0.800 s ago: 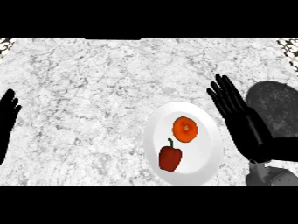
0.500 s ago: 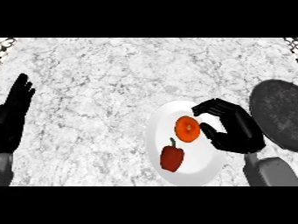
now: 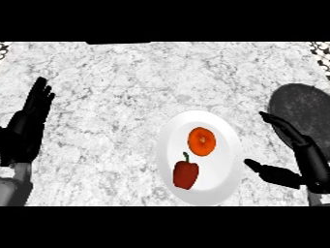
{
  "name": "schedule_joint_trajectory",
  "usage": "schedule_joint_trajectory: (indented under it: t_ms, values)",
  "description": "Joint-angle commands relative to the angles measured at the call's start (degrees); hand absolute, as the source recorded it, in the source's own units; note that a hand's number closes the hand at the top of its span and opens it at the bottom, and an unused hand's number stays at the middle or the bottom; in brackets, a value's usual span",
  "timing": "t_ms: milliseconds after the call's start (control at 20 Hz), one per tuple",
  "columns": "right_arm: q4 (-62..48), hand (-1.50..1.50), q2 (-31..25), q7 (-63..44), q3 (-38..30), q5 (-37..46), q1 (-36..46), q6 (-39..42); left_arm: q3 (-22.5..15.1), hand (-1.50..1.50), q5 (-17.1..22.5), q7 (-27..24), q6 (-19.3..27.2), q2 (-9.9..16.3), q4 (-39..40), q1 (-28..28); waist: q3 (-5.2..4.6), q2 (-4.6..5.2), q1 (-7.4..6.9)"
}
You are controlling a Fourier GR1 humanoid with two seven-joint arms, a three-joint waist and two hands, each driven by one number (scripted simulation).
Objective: Pick the squash from the plate and place it in the pan
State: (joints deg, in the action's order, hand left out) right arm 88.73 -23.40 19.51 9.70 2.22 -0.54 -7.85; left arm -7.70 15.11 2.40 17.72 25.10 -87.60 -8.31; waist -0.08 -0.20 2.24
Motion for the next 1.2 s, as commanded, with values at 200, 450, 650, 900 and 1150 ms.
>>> schedule_joint_trajectory:
  t_ms: [200,450,650,900,1150]
  values:
    - [16.9,-1.5,-16.9,-16.0,-3.0,5.7,-2.3,6.7,0.0,0.0,-0.4,-1.3,-2.0,-1.8,3.9,-2.7,-0.17,-0.05,-0.93]
    - [25.6,-1.5,-24.5,-32.8,-5.2,2.2,1.7,16.4,0.4,0.0,-1.3,-2.0,-2.6,-2.0,5.5,-3.9,-0.12,0.07,-1.51]
    - [28.1,-1.5,-22.3,-45.1,-2.9,2.7,11.8,18.6,0.6,0.0,-1.1,-2.4,-3.8,-3.6,4.5,-2.7,-0.02,0.19,-2.7]
    - [26.2,-1.5,-15.5,-50.9,2.0,9.2,20.1,19.5,1.1,0.0,-3.4,-3.9,-4.4,-5.7,5.8,-2.9,0.03,0.23,-2.67]
    - [22.6,-1.5,-9.3,-53.9,4.8,5.2,25.6,24.1,2.0,0.0,-4.2,-1.5,-4.7,-6.0,5.8,-4.2,0.04,0.23,-2.76]
